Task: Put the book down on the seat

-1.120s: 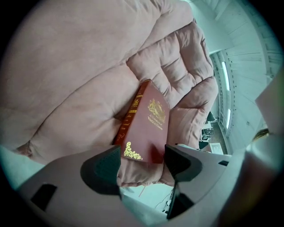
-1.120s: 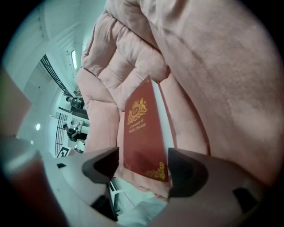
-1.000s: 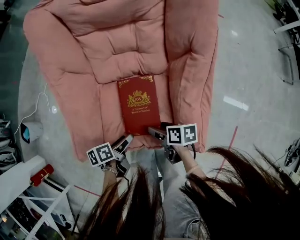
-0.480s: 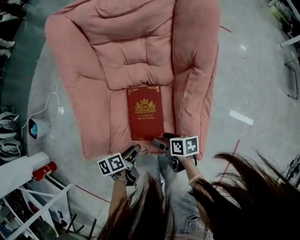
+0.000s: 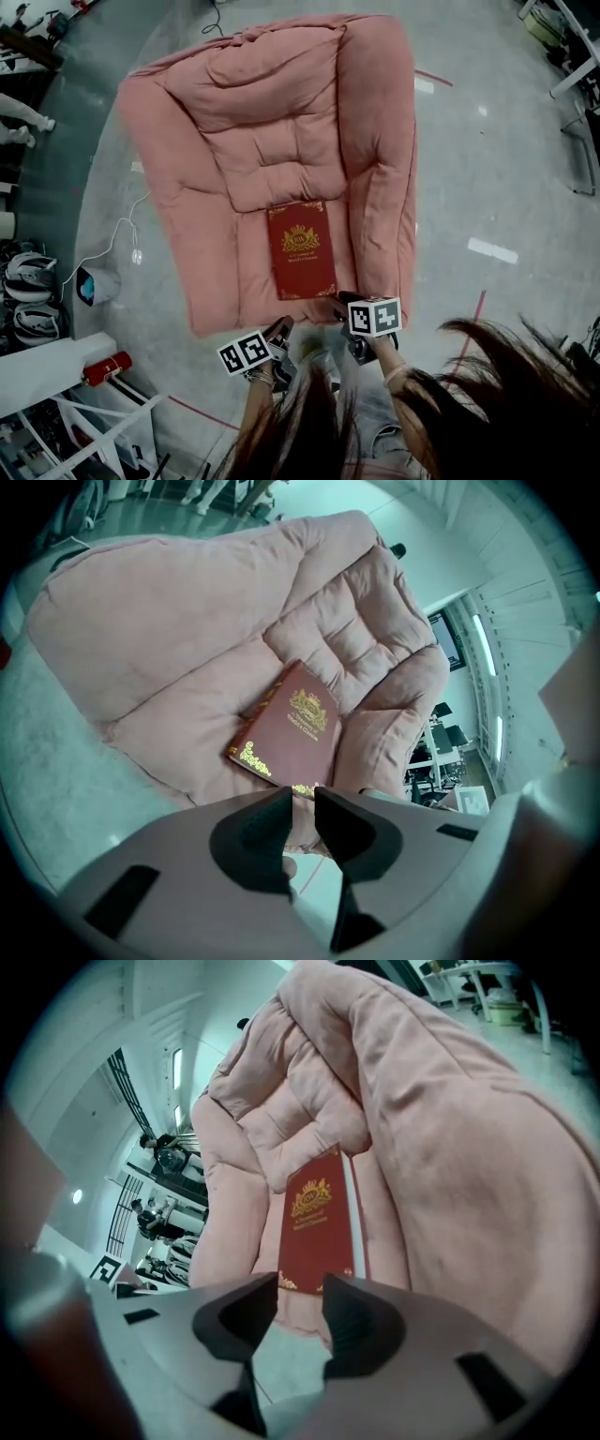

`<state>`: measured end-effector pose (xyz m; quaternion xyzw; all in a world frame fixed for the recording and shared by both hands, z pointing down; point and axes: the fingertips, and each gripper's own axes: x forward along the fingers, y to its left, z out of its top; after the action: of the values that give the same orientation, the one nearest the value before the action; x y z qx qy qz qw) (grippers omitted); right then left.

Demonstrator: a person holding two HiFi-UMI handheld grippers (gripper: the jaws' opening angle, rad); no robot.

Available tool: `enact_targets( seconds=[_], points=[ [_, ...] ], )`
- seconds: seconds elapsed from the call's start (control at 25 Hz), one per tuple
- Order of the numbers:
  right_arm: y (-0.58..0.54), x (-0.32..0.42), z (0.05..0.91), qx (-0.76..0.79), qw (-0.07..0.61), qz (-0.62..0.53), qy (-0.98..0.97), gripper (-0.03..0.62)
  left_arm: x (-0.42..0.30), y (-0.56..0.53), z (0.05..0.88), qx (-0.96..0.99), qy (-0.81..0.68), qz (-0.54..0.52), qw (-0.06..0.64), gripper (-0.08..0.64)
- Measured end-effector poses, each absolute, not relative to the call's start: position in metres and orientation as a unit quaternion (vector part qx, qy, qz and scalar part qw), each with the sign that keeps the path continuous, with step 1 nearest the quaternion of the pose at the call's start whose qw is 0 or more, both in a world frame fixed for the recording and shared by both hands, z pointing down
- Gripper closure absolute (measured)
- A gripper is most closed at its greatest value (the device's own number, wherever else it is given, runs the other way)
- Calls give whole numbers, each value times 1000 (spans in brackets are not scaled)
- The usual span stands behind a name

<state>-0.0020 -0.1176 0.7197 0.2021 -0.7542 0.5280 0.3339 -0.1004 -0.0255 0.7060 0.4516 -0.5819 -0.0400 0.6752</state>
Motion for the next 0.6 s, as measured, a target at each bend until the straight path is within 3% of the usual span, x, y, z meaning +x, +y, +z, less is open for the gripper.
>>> enact_targets(
  seconds=[0.6],
  points=[
    [-84,14,661,251,300,496,-775,488,-101,5,654,484,-581,-56,652,537]
  ],
)
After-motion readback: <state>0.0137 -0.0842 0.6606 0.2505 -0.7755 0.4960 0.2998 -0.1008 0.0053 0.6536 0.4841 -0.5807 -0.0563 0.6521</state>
